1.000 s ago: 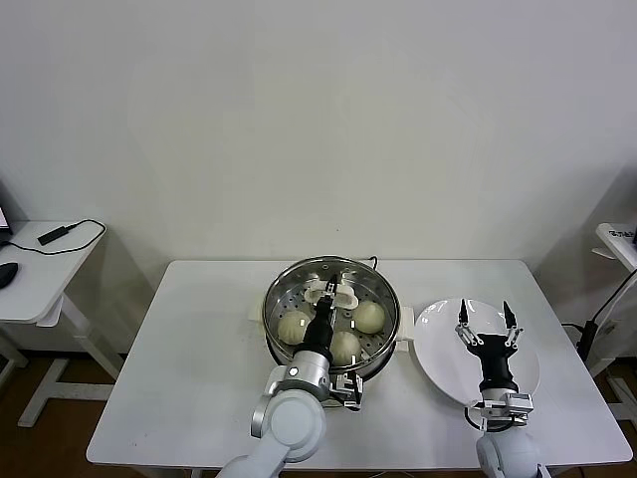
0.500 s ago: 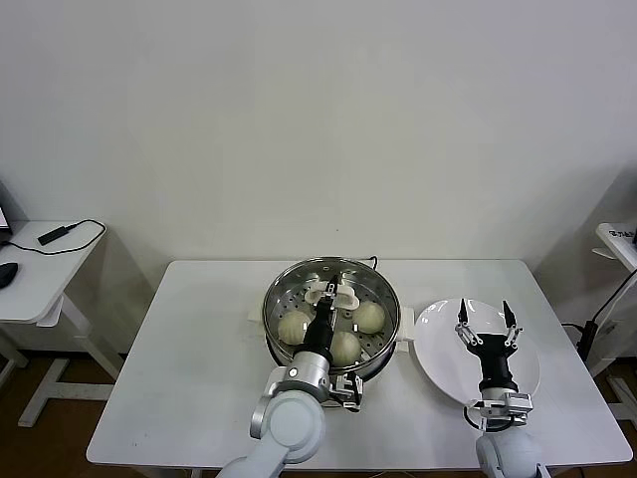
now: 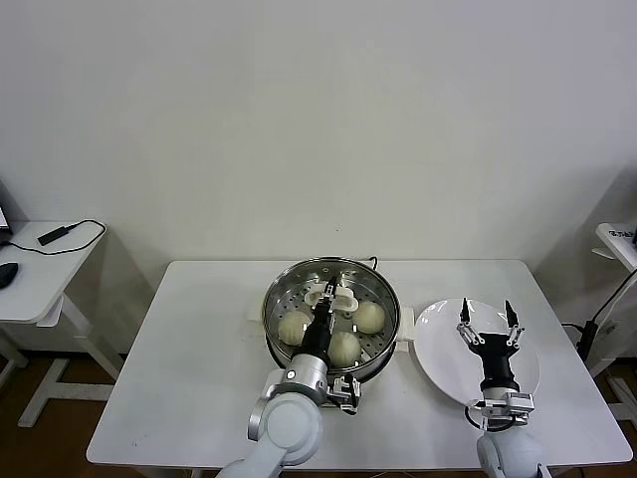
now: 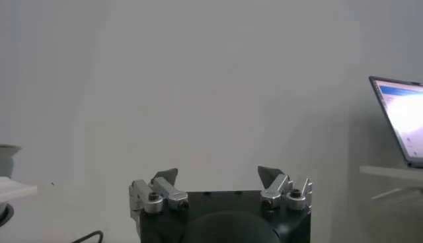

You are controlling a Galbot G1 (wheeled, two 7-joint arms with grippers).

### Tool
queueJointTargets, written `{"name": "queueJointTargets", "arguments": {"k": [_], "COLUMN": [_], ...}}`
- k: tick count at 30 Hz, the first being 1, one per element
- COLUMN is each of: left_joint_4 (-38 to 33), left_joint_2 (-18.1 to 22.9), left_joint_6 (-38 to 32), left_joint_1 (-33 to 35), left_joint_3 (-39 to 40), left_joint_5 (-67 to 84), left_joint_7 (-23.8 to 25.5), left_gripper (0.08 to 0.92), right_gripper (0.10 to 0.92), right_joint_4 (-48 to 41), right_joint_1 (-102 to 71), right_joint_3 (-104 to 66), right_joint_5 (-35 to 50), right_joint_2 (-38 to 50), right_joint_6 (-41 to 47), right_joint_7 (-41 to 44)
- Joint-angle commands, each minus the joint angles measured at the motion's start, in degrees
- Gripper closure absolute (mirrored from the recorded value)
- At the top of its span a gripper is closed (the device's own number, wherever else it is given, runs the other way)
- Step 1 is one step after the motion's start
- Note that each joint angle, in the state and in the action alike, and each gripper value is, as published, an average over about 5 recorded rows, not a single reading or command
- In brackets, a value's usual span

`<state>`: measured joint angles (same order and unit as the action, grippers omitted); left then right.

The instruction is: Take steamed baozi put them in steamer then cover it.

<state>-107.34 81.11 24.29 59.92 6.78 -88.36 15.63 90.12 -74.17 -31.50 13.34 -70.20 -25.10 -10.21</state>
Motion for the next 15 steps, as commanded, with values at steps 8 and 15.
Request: {"name": "queueJointTargets", "arguments": {"k": [8, 15], "left_joint_4": [-5.84, -14.05], "left_joint_2": [-2.1, -6.6], "left_joint_6": [0.14, 0.54], "left_joint_1": [1.79, 4.69], "left_joint_3": [-0.45, -1.15], "left_joint_5": [1.72, 5.53], "left_joint_7": [-0.01, 0.88], "left_gripper": [0.455, 0.254], "right_gripper": [0.203, 0.203], "right_joint_4": [0.04, 0.12], "right_joint_1": [0.21, 0.5], "right_joint_3": [0.25, 0.6], "right_joint_5": [-0.25, -0.55], "right_joint_2": [-0.11, -0.4], "right_joint_6": [0.02, 0.07], "right_joint_7": [-0.01, -0.09]}}
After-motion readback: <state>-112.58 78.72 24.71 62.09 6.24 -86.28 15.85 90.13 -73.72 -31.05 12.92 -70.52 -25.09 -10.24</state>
